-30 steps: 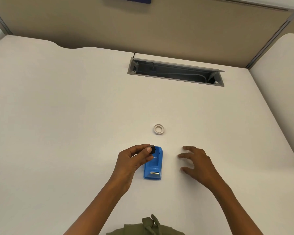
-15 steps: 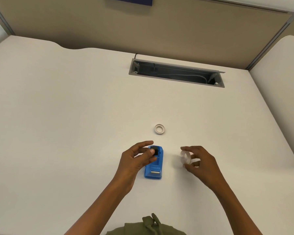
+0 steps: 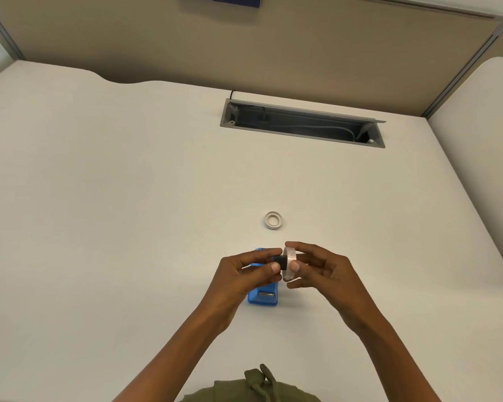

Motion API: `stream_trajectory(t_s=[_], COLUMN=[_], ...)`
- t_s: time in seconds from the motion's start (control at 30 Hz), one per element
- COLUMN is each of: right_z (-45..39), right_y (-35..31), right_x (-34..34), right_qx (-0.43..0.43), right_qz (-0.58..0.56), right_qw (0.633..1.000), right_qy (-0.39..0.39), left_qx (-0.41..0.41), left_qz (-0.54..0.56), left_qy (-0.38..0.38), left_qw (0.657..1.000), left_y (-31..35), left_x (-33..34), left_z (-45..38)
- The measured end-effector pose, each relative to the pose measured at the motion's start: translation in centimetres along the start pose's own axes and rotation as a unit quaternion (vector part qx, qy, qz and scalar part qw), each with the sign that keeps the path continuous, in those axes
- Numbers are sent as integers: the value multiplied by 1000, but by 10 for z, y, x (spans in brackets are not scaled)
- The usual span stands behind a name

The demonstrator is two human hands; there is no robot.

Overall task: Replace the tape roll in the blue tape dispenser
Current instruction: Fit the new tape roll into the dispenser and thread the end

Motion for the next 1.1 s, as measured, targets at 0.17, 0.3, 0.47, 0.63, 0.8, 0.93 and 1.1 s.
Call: stream_trajectory(t_s=[0.17,0.3,0.47,0.63,0.8,0.93,1.1], right_z=[0,2,5,6,-1,-9,-18], right_y=[-1,-1,8,13,9,6,7], right_x=[4,4,8,11,12,10,11], right_qx=[0,3,14,0,-30,-42,-50], right_qz=[45,62,64,97,100,117,146], right_qw=[999,998,998,995,994,992,988], right_qy=[-12,-11,-12,0,7,21,32], left_qx=[7,1,-15,-19,-14,5,34], left_qz=[-33,-40,-36,-35,-54,-108,-206], left_qy=[10,33,33,44,59,83,105], left_qw=[999,999,999,998,997,991,972], left_y=[4,1,-9,-17,-12,-5,-1], left_x=[-1,-6,-8,-12,-17,-24,-30], left_z=[1,2,9,15,9,4,-1])
Point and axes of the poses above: each hand's wrist, its own z-axis away from the middle knuckle, its own x-axis out of the palm, y = z × x, the point moved 10 cm from there along -z, towards the middle knuckle, and after that the axes turned 4 degrees about -y, right-handed, at the moved point
